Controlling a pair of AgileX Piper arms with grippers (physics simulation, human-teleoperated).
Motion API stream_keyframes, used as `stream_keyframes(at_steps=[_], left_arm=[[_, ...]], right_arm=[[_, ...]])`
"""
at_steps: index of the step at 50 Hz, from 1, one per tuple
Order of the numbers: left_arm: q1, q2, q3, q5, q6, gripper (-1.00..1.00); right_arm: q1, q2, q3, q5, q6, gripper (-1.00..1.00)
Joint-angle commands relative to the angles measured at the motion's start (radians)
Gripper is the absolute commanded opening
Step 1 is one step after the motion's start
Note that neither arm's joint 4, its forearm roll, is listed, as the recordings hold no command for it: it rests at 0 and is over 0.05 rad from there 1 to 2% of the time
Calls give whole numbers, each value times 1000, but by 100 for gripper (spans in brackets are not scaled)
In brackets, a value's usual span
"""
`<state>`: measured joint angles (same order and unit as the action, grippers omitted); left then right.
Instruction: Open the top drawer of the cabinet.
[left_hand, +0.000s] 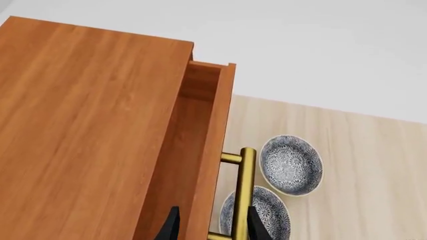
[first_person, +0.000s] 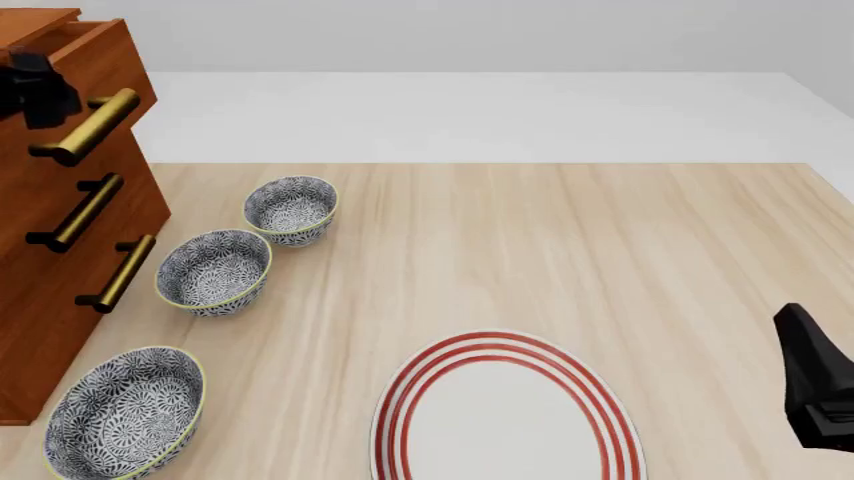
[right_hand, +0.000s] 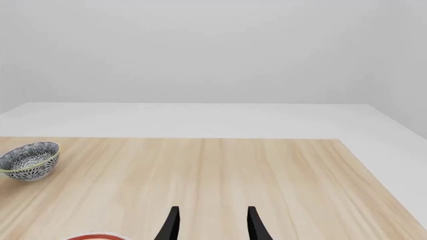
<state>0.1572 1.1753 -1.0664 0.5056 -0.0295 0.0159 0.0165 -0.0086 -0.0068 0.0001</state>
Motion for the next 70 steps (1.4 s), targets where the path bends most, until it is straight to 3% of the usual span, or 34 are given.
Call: stream_keyframes(at_steps=[1, 47, 70], left_arm=[[-5, 8, 6, -1, -1, 100], [-37, 28, 29, -8, -19, 100], [-80, 64, -5, 23, -15, 100]], right_arm=[[0, 2, 1, -3, 0, 100], [0, 2, 1, -3, 0, 100], [0, 2, 1, -3, 0, 100]])
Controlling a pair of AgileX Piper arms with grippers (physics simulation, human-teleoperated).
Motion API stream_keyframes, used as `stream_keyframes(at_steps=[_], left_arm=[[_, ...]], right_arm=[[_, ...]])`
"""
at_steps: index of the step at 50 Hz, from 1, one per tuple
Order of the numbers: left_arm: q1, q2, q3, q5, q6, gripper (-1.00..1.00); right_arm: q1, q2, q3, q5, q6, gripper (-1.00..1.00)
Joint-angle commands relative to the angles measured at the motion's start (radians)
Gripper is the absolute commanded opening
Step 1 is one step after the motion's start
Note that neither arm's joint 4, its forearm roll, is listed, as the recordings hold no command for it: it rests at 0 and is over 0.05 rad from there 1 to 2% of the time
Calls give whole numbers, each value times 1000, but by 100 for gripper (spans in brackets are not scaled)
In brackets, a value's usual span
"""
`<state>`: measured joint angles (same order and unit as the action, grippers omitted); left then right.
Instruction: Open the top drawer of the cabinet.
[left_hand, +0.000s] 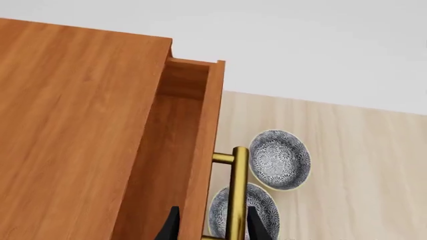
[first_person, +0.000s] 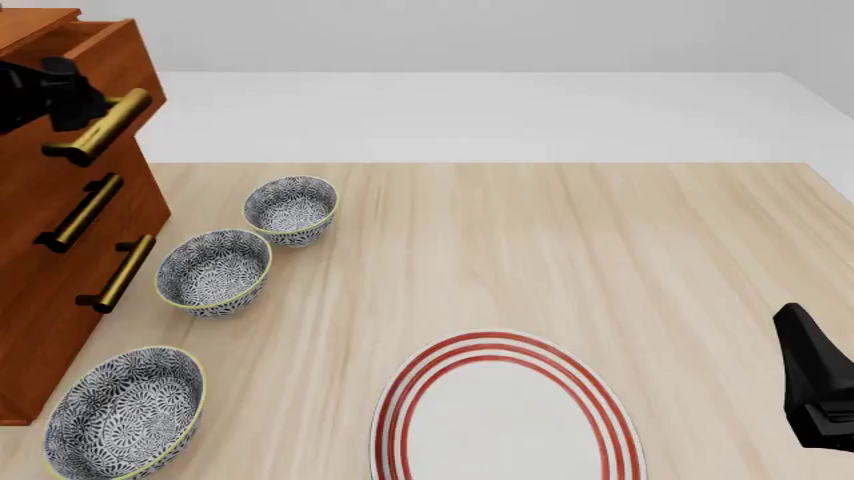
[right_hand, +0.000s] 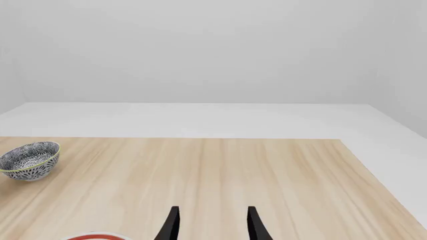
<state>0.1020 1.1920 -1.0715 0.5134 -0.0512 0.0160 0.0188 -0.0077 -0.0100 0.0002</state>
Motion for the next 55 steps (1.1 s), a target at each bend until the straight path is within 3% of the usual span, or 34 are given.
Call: stream_keyframes(at_steps=[1, 55], left_arm=[[-25, 47, 0, 15, 6, 100], [-136, 138, -23, -5, -19, 100]], right_arm=[[0, 0, 0, 0, 0, 100], [0, 0, 0, 0, 0, 100]])
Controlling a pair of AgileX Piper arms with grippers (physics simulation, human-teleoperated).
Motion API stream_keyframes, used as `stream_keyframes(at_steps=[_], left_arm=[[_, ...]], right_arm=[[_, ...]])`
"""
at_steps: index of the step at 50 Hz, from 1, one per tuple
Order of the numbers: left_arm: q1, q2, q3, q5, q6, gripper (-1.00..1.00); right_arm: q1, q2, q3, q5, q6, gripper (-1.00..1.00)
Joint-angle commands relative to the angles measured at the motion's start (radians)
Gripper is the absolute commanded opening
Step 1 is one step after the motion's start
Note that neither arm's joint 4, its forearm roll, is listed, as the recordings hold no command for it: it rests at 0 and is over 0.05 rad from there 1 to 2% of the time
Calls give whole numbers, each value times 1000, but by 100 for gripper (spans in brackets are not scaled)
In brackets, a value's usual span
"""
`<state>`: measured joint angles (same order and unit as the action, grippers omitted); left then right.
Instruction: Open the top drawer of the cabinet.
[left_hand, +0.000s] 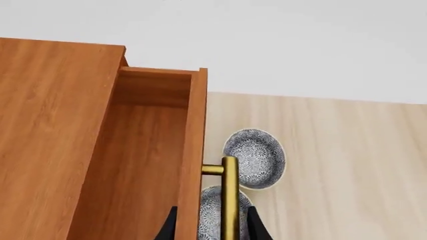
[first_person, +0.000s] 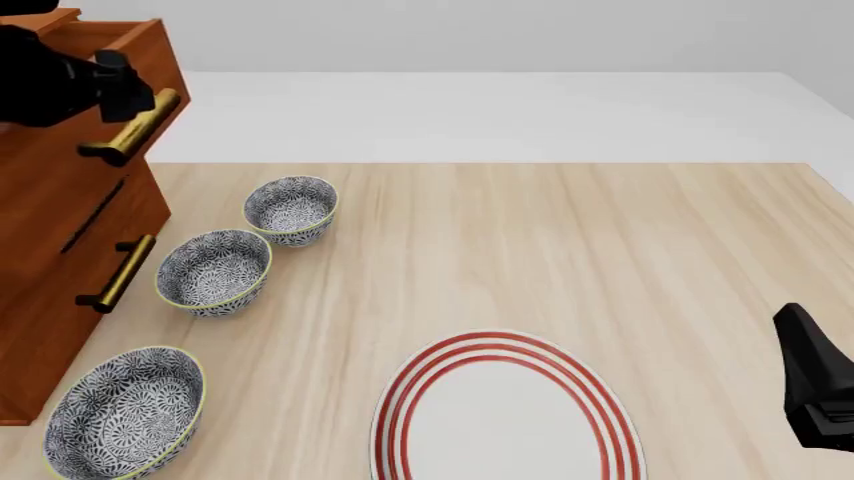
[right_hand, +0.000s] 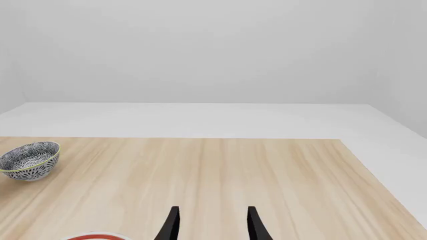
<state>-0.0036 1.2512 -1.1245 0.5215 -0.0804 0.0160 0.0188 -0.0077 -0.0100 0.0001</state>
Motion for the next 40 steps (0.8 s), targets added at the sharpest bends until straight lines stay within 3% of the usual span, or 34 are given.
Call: stream_keyframes(at_steps=[1, 40], left_arm=[[-32, 81, 30, -14, 9, 100], [-111, 142, 16, -16, 15, 100]], right_arm=[[0, 0, 0, 0, 0, 100], [0, 0, 0, 0, 0, 100]])
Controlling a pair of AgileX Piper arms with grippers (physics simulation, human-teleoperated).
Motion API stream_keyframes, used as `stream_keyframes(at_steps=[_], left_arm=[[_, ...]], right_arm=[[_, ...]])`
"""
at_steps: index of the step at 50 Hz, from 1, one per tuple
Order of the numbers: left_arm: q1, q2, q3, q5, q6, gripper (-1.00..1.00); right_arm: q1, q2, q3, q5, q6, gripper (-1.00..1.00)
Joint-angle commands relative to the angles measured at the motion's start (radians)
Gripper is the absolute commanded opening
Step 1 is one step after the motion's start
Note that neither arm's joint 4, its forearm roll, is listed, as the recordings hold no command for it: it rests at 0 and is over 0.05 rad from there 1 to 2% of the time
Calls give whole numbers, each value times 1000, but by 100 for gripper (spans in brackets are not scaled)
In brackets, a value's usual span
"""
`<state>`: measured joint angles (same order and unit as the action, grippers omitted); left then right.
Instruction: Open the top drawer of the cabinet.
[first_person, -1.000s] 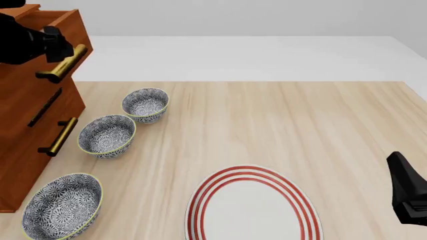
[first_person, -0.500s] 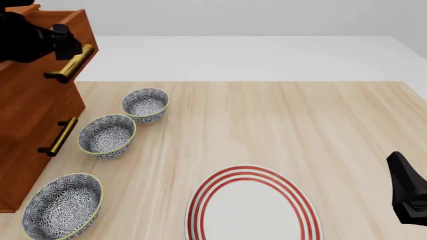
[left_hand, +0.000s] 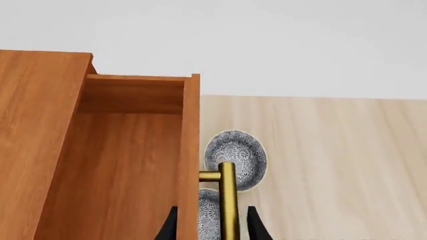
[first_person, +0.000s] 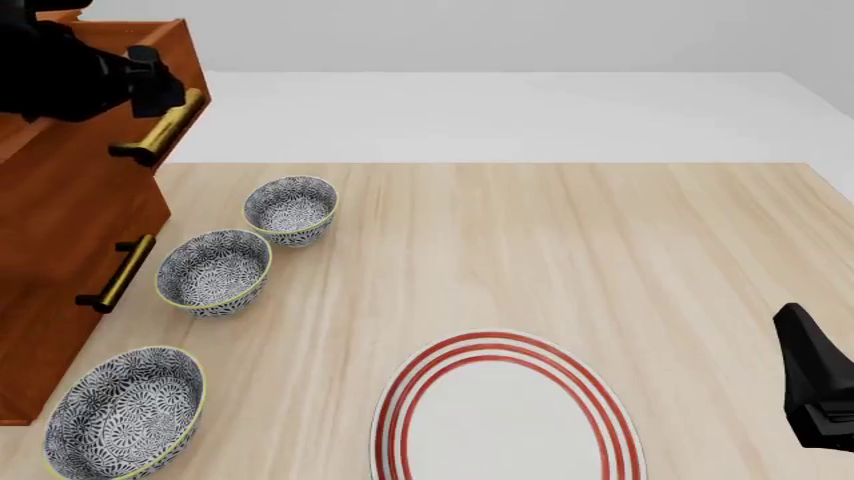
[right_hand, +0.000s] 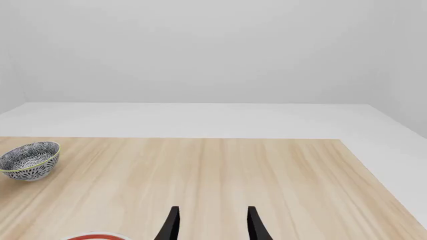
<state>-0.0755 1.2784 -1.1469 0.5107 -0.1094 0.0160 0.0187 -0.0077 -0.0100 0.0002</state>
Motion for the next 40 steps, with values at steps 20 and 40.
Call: stream_keyframes(at_steps=[20, 40], left_arm=[[-65, 126, 49, -15, 42, 100], [-105, 166, 46, -33, 21, 100]], right_arm=[[0, 0, 0, 0, 0, 100], [0, 0, 0, 0, 0, 100]])
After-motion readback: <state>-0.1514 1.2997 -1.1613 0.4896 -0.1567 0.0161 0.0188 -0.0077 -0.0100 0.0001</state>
